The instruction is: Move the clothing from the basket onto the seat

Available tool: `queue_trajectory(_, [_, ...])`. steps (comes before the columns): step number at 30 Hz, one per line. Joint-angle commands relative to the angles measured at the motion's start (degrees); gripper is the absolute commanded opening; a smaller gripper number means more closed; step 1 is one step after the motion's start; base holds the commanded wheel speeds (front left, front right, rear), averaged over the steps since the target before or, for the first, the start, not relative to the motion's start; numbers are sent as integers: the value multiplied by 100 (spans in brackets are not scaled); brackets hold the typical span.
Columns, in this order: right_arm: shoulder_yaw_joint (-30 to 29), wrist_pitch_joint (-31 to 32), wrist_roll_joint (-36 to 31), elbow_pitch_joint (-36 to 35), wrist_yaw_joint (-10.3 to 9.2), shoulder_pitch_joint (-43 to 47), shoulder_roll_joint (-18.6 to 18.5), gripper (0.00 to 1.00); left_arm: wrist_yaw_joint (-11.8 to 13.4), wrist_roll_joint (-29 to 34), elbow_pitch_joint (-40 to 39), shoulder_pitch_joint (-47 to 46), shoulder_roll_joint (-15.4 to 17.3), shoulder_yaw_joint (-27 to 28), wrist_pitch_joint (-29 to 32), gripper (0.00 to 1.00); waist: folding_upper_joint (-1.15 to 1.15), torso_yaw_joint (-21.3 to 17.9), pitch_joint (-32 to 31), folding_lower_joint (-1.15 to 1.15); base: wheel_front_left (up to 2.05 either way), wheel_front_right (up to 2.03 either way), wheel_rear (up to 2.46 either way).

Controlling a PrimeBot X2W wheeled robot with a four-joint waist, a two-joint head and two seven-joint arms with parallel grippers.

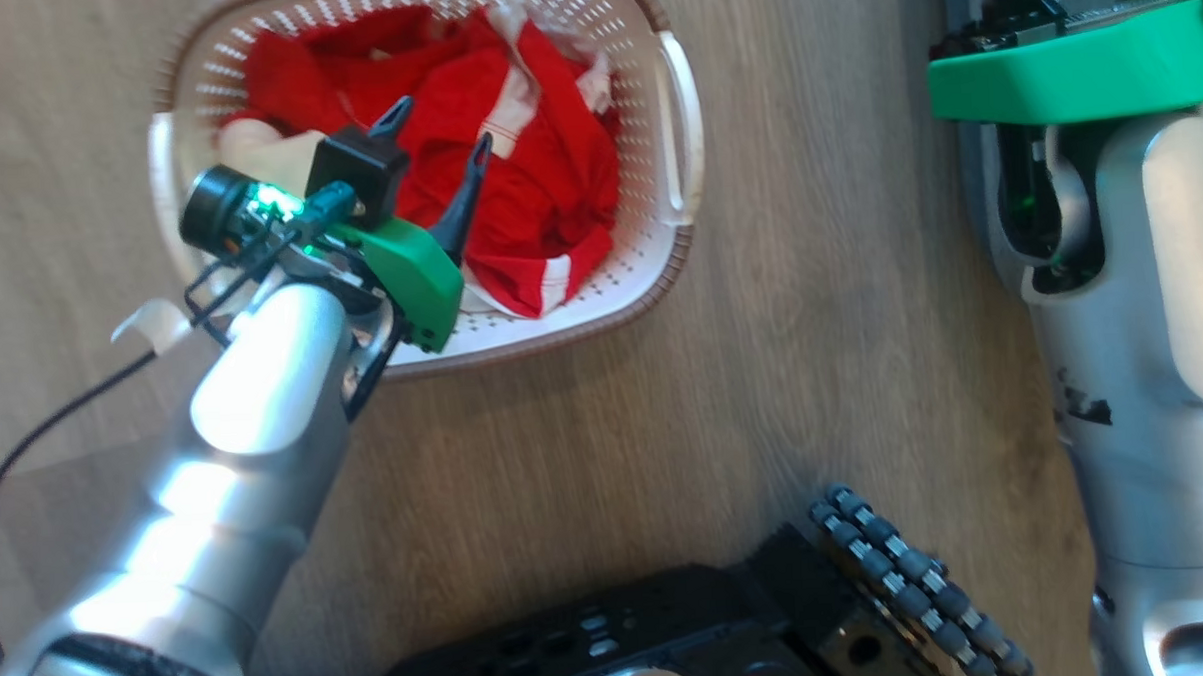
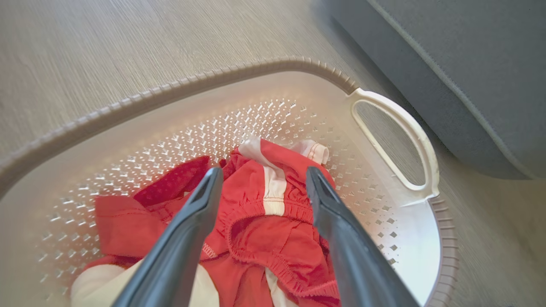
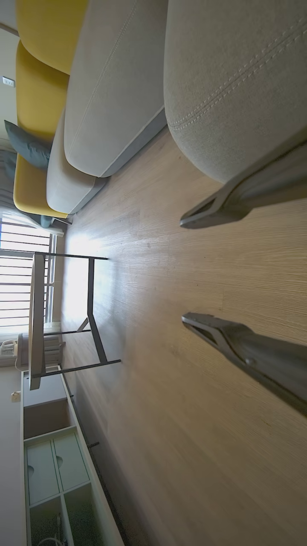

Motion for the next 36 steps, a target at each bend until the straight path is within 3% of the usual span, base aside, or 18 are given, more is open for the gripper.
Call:
queue_trajectory(1, [82, -26, 50, -242, 41, -27, 100, 100, -35, -12, 75, -110, 162, -11, -29, 100, 0, -211, 239, -1, 0, 0, 0])
queue_trajectory(11, [176, -26, 384, -422, 41, -92, 157, 100, -35, -36, 1181, -905, 357, -709, 29, 100, 0, -761, 709, -1, 0, 0, 0])
queue_trajectory(22, [23, -26, 606, -491, 41, 187, 159, 100, -27, -41, 2044, -1490, 299, -1377, 360, 100, 0, -864, 819, -1, 0, 0, 0])
queue_trajectory(36, [-70, -26, 775, -604, 41, 421, 159, 100, 284, 466, 2578, -1910, 344, -1974, 1015, 100, 0, -860, 917, -1, 0, 0, 0])
